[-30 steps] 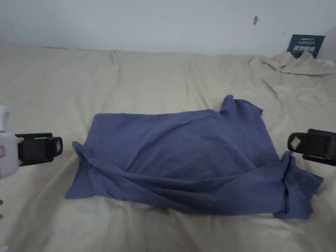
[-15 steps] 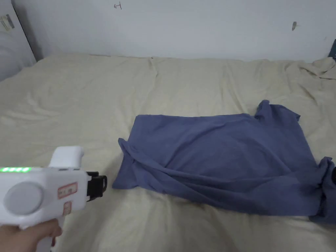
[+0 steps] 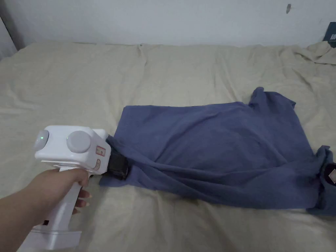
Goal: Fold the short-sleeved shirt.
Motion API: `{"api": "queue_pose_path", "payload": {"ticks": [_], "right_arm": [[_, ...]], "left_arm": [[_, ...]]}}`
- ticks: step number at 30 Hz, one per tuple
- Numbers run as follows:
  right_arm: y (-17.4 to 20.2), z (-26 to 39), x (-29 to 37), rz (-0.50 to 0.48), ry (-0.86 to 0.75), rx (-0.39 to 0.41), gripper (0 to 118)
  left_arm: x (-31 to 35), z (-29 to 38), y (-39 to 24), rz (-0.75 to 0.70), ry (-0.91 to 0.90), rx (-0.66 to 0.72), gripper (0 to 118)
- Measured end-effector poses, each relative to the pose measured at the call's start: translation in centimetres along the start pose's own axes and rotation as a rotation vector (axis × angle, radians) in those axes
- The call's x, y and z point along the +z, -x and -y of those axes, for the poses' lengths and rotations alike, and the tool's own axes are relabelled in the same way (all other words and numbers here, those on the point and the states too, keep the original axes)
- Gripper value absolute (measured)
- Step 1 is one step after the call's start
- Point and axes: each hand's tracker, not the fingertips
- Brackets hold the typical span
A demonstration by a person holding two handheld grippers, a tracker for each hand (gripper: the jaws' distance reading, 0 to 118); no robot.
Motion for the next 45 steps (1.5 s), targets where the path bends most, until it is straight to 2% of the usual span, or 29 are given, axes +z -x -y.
{"api": "queue_pose_path", "payload": {"ticks": [3, 7, 8, 11, 14, 15, 16, 18, 19, 23, 24, 27, 29, 30, 31, 33, 34, 39, 41, 43, 44, 45], "right_arm": [[0.0, 0.2, -0.4, 0.002, 0.005, 0.018, 1], [0.1, 0.3, -0.9, -0.016, 0.008, 0.005, 1], [0.1, 0.3, -1.0, -0.019, 0.01, 0.002, 1], [0.1, 0.4, -1.4, -0.016, 0.014, -0.002, 1], [-0.1, 0.5, -1.4, -0.013, 0.01, -0.008, 1], [-0.2, 0.5, -1.3, -0.014, 0.006, -0.013, 1], [-0.4, 0.5, -1.2, -0.015, 0.004, -0.021, 1], [-0.9, 0.5, -0.8, -0.022, 0.003, -0.041, 1], [-1.5, 0.5, -0.7, -0.025, 0.013, -0.056, 1], [-4.7, 0.5, -1.0, 0.038, 0.109, -0.083, 1], [-5.4, 0.5, -1.3, 0.061, 0.144, -0.06, 1], [-6.2, 1.2, -2.8, 0.109, 0.222, 0.146, 1], [-6.1, 1.7, -3.9, 0.144, 0.236, 0.24, 2], [-6.0, 1.9, -4.8, 0.181, 0.272, 0.266, 10], [-6.3, 2.1, -5.6, 0.199, 0.302, 0.276, 30], [-7.1, 2.3, -6.8, 0.204, 0.36, 0.272, 86], [-7.2, 2.4, -7.4, 0.188, 0.353, 0.269, 88], [-7.5, 3.2, -11.3, 0.203, 0.469, 0.351, 88], [-7.7, 3.3, -12.0, 0.208, 0.46, 0.361, 83], [-7.9, 3.1, -12.0, 0.199, 0.447, 0.354, 29], [-7.9, 2.8, -11.9, 0.195, 0.442, 0.339, 20], [-7.9, 2.5, -11.7, 0.194, 0.438, 0.326, 20]], "left_arm": [[-1.7, -0.4, -0.2, -0.014, 0.021, -0.086, 104], [-1.3, -0.3, -1.6, -0.059, 0.035, -0.071, 102], [-1.1, -0.4, -2.0, -0.066, 0.045, -0.083, 97], [0.2, -0.8, -3.2, -0.044, 0.067, -0.134, 61], [0.4, -0.8, -5.0, -0.111, 0.083, -0.265, 35], [0.4, -0.7, -5.1, -0.119, 0.085, -0.283, 19], [0.4, -0.6, -4.9, -0.14, 0.079, -0.296, 12], [0.5, -1.0, -3.3, -0.12, 0.072, -0.285, 9], [0.9, -1.0, -2.5, -0.063, 0.063, -0.239, 9], [2.6, -1.0, -1.0, -0.007, 0.04, -0.171, 8], [2.8, -1.0, -0.8, -0.01, 0.039, -0.174, 8], [3.1, -0.8, -1.4, -0.014, 0.03, -0.194, 8], [3.1, -0.7, -1.9, -0.022, 0.033, -0.204, 8], [3.0, -0.7, -2.0, -0.026, 0.032, -0.209, 8], [3.0, -0.7, -2.0, -0.03, 0.033, -0.214, 8], [3.0, -0.8, -2.2, -0.032, 0.037, -0.218, 8], [3.0, -0.8, -2.2, -0.033, 0.039, -0.22, 8], [3.0, -1.0, -2.1, -0.028, 0.043, -0.213, 8], [3.0, -1.1, -1.9, -0.021, 0.047, -0.203, 8], [3.0, -1.1, -1.6, -0.009, 0.049, -0.18, 8], [3.0, -1.1, -1.5, -0.005, 0.049, -0.177, 8], [2.9, -1.1, -1.5, -0.005, 0.047, -0.177, 8]]}}
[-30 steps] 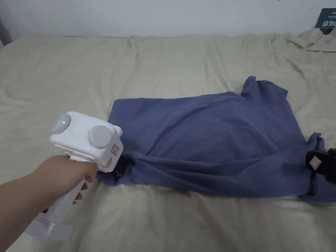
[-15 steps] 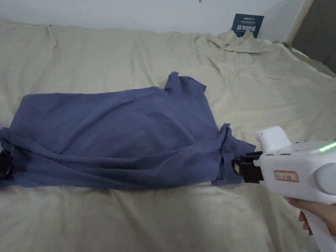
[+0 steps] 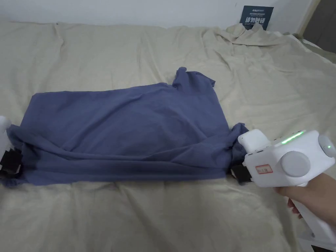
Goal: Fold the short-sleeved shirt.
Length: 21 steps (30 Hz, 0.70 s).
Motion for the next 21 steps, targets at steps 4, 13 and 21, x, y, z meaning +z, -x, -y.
{"api": "queue_pose_path", "payload": {"ticks": [4, 13, 21], "right_arm": [[-0.7, -0.2, 1.4, -0.023, 0.016, 0.007, 20], [-0.8, -1.8, 8.8, -0.074, -0.072, -0.078, 20], [0.0, -0.2, 15.3, -0.087, -0.085, -0.088, 20]], "left_arm": [[0.3, -0.1, 0.4, 0.014, -0.003, 0.004, 8], [5.3, 0.4, 3.0, 0.137, -0.074, 0.134, 7], [10.6, 4.8, 2.1, 0.196, -0.096, 0.092, 7]]}}
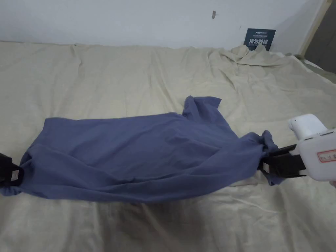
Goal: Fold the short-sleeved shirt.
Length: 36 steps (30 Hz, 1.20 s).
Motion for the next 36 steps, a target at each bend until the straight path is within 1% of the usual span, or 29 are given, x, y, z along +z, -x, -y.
{"api": "queue_pose_path", "payload": {"ticks": [4, 8, 11, 13, 15, 16, 19, 20, 21, 22, 23, 24, 25, 26, 27, 29, 31, 34, 36], "right_arm": [[0.4, 2.8, 1.9, -0.028, 0.045, -0.022, 20], [1.5, 6.3, 2.1, -0.044, 0.123, -0.001, 20], [2.1, 8.9, 0.4, -0.055, 0.198, 0.012, 20], [2.2, 10.5, -2.0, -0.061, 0.236, 0.009, 20], [2.5, 11.8, -4.0, -0.051, 0.264, 0.029, 20], [2.0, 12.5, -5.3, -0.039, 0.275, 0.032, 20], [1.8, 13.5, -6.5, -0.031, 0.268, 0.017, 21], [1.6, 13.5, -6.5, -0.035, 0.249, 0.01, 22], [1.5, 13.5, -6.3, -0.036, 0.236, 0.002, 29], [1.4, 13.5, -6.1, -0.038, 0.233, -0.011, 43], [1.2, 13.5, -6.1, -0.044, 0.236, -0.024, 66], [1.1, 13.4, -6.0, -0.047, 0.255, -0.039, 99], [1.0, 13.6, -6.0, -0.042, 0.272, -0.05, 111], [1.0, 13.7, -5.9, -0.036, 0.27, -0.045, 113], [0.9, 13.8, -5.6, -0.029, 0.264, -0.037, 113], [1.0, 13.9, -5.0, 0.008, 0.241, -0.013, 113], [1.1, 13.8, -3.8, 0.03, 0.204, -0.01, 113], [1.5, 13.3, -1.1, 0.012, 0.131, -0.039, 113], [2.1, 12.6, 0.9, 0.02, 0.057, -0.06, 113]], "left_arm": [[1.3, 3.2, 0.2, 0.06, 0.021, 0.033, 7], [1.5, 6.2, 0.2, 0.063, 0.05, 0.026, 7], [0.0, 8.4, 1.1, 0.054, 0.073, 0.045, 7], [-1.9, 9.7, 1.7, 0.044, 0.099, 0.051, 7], [-3.4, 10.6, 2.1, 0.022, 0.12, 0.081, 7], [-4.0, 10.9, 2.4, 0.029, 0.121, 0.089, 7], [-5.0, 11.4, 2.7, 0.017, 0.114, 0.106, 8], [-5.2, 11.5, 2.7, 0.013, 0.112, 0.105, 11], [-5.3, 11.6, 2.5, -0.004, 0.109, 0.103, 22], [-5.5, 11.7, 2.4, -0.028, 0.114, 0.091, 38], [-5.4, 11.8, 2.0, -0.047, 0.122, 0.078, 52], [-5.3, 11.9, 2.0, -0.034, 0.122, 0.08, 62], [-5.2, 11.9, 2.0, -0.018, 0.116, 0.085, 68], [-5.1, 11.9, 1.8, -0.016, 0.115, 0.095, 75], [-4.9, 12.0, 1.6, -0.02, 0.116, 0.104, 85], [-4.3, 12.4, 1.4, -0.037, 0.11, 0.11, 94], [-3.2, 12.9, 1.4, -0.062, 0.053, 0.117, 96], [-0.5, 13.4, 1.3, -0.051, -0.043, 0.148, 97], [1.7, 13.7, 0.8, -0.064, -0.134, 0.13, 97]]}}
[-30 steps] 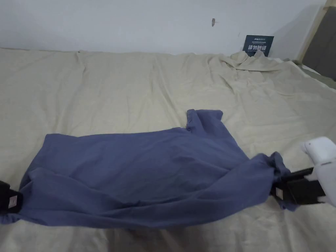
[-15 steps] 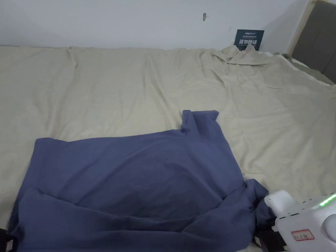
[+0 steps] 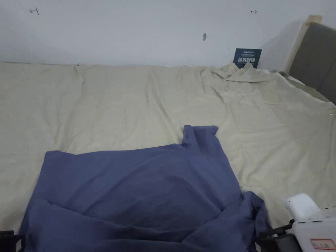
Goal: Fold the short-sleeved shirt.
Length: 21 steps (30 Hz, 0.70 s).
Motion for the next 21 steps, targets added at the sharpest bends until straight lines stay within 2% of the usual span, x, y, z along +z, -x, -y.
{"api": "queue_pose_path", "payload": {"ticks": [2, 3, 4, 5, 6, 7, 8, 9, 10, 11, 13, 16, 21], "right_arm": [[0.7, -0.6, 2.1, -0.019, -0.061, -0.015, 113], [1.2, -1.0, 3.1, -0.009, -0.067, -0.023, 112], [1.8, -1.2, 4.2, -0.005, -0.139, -0.033, 109], [2.3, -1.2, 5.1, -0.025, -0.215, -0.037, 100], [2.8, -1.1, 5.8, -0.06, -0.28, -0.054, 83], [3.4, -1.1, 6.4, -0.083, -0.332, -0.072, 83], [4.0, -1.0, 6.5, -0.07, -0.367, -0.083, 75], [4.7, -0.9, 6.6, -0.048, -0.403, -0.086, 59], [5.5, -0.7, 6.5, -0.023, -0.445, -0.083, 36], [6.0, -0.6, 6.4, -0.012, -0.477, -0.076, 18], [7.1, -0.5, 6.1, -0.045, -0.539, -0.078, 12], [8.2, -0.3, 6.3, -0.053, -0.621, -0.157, 8], [9.8, -1.0, 7.2, -0.061, -0.672, -0.113, 7]], "left_arm": [[2.4, 0.0, -1.0, -0.01, -0.092, -0.016, 95], [3.8, 0.0, -1.7, -0.02, -0.138, -0.026, 84], [5.0, 0.1, -2.3, -0.021, -0.184, -0.034, 68], [5.7, 0.3, -2.7, -0.007, -0.228, -0.042, 47], [6.8, 0.4, -3.3, 0.007, -0.272, -0.045, 22], [7.9, 0.6, -3.8, 0.003, -0.308, -0.049, 22], [4.5, -0.6, -2.1, -0.006, -0.341, -0.05, 18], [4.6, -0.7, -2.1, -0.005, -0.368, -0.05, 14], [4.6, -0.8, -2.2, 0.011, -0.391, -0.04, 11], [4.5, -0.9, -2.2, 0.031, -0.408, -0.03, 7], [6.6, 1.5, -3.3, 0.043, -0.466, 0.009, 1], [8.0, 4.4, -4.9, 0.045, -0.513, 0.049, 0], [8.2, 4.0, -4.9, 0.017, -0.578, -0.016, 0]]}}
